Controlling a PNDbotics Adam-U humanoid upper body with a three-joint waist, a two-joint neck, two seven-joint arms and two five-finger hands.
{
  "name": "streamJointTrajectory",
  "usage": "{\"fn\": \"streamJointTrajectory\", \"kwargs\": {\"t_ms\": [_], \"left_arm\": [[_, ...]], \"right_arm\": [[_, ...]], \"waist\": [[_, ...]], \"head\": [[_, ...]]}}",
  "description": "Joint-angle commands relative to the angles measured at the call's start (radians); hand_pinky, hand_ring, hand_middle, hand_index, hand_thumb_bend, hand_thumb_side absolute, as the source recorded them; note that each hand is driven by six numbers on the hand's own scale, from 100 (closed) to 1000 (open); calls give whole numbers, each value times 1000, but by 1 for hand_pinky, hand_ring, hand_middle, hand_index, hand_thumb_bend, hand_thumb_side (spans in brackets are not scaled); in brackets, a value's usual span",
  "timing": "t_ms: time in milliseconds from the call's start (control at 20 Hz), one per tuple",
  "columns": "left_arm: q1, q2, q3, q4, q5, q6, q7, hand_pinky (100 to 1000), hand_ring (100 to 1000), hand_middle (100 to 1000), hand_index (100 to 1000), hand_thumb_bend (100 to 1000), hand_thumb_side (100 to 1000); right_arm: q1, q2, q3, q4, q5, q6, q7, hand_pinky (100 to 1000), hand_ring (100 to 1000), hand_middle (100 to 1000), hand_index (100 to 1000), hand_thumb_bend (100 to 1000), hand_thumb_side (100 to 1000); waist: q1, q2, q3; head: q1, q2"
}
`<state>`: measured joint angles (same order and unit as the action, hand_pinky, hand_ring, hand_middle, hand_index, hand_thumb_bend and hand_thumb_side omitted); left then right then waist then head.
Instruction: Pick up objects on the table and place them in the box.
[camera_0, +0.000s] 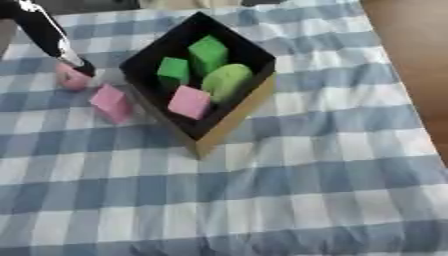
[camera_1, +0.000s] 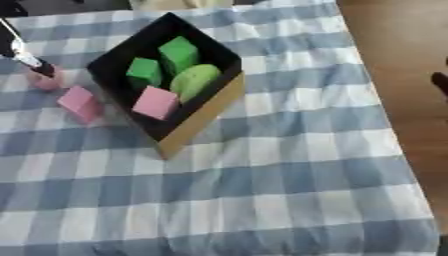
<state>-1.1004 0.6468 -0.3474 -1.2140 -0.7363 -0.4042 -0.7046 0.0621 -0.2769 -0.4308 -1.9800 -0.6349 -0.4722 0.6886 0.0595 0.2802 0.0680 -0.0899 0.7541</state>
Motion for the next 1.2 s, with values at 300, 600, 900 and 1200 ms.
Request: {"fn": "streamJointTrajectory", "kwargs": {"t_ms": [300,600,900,1200], "left_arm": [[-7,28,-16,84,-2,-155,-173,914,944,855,925,786,312],[5,25,-31,163,-5,-176,-201,912,940,851,922,781,285],[4,-6,-48,237,-18,-206,-202,916,938,853,923,762,254],[-1,-39,-63,293,-12,-237,-202,922,937,857,927,736,214]], "right_arm": [[-6,-5,-7,-20,10,-18,22,976,1000,451,1000,100,523],[-11,0,-8,-20,20,-9,23,978,1000,449,1000,100,523],[-14,5,-7,-20,25,-2,24,980,1000,447,1000,100,523],[-19,9,-8,-20,31,7,24,982,1000,445,1000,100,523]], "waist": [[-4,-15,-7],[0,-10,-12],[0,-7,-20],[3,-4,-26]], "head": [[-8,-17],[-10,-15],[-7,-16],[-5,-17]]}}
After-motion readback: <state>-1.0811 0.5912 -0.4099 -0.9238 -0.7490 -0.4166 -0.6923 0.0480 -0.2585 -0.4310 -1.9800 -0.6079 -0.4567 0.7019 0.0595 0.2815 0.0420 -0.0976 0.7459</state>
